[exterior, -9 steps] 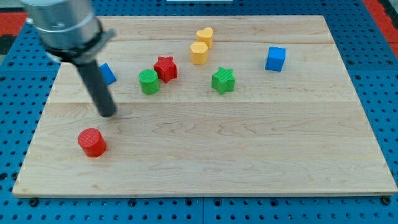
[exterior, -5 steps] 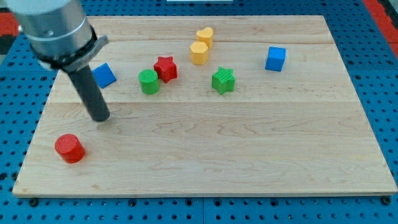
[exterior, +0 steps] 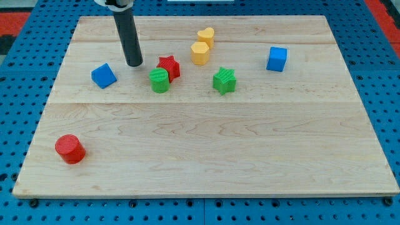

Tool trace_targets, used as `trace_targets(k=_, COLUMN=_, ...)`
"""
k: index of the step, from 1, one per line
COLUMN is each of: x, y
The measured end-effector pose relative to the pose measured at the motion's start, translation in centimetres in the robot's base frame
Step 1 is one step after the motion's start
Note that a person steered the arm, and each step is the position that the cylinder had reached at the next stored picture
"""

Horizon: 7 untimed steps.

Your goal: Move the blue triangle closer to the red circle

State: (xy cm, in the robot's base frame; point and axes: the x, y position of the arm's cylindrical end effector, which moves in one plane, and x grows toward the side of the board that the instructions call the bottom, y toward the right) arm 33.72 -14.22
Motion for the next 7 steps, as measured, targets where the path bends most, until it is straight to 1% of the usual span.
trace_targets(k=1, x=0.5, y=-5.4)
trace_targets(k=2, x=7.6, y=-5.2)
trace_targets(k=3, x=10.9, y=-5.5)
trace_targets(k=4, x=10.4, y=-5.4)
trace_targets(k=5, x=6.6, y=-3.0)
trace_targets(k=6, x=4.4, y=-6.8)
trace_targets(k=7, x=4.2, y=-9.3)
